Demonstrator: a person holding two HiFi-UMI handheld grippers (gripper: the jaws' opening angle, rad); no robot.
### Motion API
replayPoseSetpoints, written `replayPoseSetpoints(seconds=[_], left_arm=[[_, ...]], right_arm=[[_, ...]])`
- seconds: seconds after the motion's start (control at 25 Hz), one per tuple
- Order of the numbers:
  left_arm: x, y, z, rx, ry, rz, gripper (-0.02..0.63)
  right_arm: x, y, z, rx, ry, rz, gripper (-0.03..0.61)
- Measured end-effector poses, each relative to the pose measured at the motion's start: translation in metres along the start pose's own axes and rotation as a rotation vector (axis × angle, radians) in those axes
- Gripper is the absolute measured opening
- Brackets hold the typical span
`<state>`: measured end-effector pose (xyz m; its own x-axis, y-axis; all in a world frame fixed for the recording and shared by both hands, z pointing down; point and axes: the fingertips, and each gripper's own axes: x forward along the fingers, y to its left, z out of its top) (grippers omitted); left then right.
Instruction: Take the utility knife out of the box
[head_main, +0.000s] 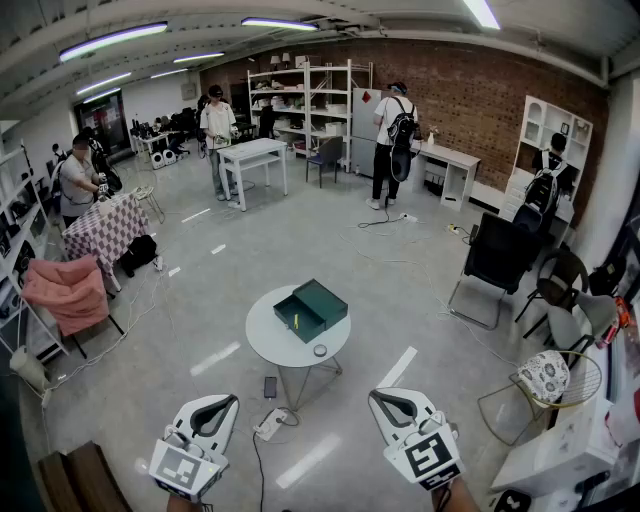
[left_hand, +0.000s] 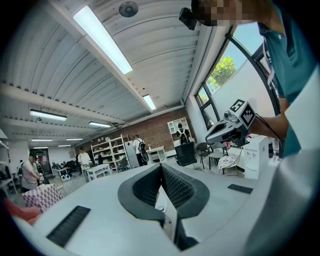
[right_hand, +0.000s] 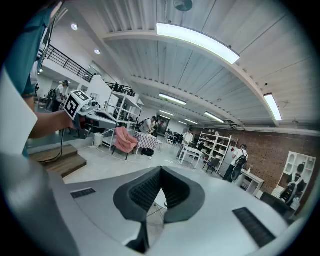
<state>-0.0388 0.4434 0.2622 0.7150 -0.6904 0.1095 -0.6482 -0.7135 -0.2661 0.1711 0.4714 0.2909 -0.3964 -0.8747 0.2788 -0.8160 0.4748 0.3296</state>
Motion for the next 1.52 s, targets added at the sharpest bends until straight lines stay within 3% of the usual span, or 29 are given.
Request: replayPoseSetpoints(seconds=[0.12, 0.28, 0.6, 0.88, 1.08, 1.52], left_arm=[[-0.004, 0.007, -0.006, 0.004, 0.049, 0.030, 0.018], [-0.007, 0.010, -0.007, 0.003, 0.016, 0.004, 0.018], [-0.013, 0.032, -0.013, -0.005, 0.029, 0.010, 0.018], [-0.011, 0.059, -0.035, -0.007, 0.006, -0.030, 0.018], [-0.016, 0.098, -0.048, -0.011, -0.005, -0.047, 0.018], [-0.027, 0.166, -0.082, -0.036, -0.009, -0.044, 0.018]], right_arm=[[0.003, 0.006, -0.002, 0.015, 0.003, -0.005, 0.037], [0.006, 0.012, 0.001, 0.008, 0.007, -0.010, 0.037], [0.021, 0.023, 0.012, 0.032, 0.022, -0.024, 0.037], [0.050, 0.030, 0.021, 0.037, -0.006, -0.057, 0.038], [0.082, 0.043, 0.040, 0.078, -0.007, -0.077, 0.038], [0.152, 0.065, 0.068, 0.059, 0.004, -0.080, 0.038]])
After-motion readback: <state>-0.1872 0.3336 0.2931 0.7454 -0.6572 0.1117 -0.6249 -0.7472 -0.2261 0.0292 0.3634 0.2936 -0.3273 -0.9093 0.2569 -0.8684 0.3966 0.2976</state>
